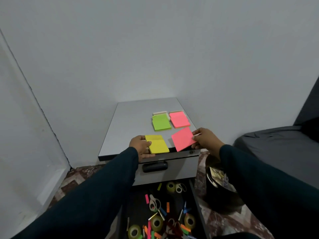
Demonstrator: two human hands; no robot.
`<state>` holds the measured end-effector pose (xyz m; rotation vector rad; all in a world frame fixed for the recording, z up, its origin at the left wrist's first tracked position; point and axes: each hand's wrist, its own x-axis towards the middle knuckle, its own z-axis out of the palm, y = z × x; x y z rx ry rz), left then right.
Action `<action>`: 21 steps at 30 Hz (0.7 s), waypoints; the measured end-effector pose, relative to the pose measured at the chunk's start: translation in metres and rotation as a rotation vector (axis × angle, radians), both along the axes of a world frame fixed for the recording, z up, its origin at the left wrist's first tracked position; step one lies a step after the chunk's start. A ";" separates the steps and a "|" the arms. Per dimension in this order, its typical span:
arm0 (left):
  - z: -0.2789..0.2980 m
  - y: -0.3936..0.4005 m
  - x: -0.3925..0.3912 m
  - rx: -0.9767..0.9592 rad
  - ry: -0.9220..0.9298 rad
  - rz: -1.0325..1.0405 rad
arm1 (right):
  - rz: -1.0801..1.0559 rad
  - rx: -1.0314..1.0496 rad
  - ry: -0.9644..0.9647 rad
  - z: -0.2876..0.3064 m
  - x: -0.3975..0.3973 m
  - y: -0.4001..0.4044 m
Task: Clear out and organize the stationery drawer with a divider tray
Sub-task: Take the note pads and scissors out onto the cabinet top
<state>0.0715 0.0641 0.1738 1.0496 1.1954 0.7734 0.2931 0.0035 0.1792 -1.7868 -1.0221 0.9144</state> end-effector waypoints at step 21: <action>-0.019 0.098 0.063 0.086 0.127 0.077 | -0.213 0.004 0.044 -0.022 0.029 0.098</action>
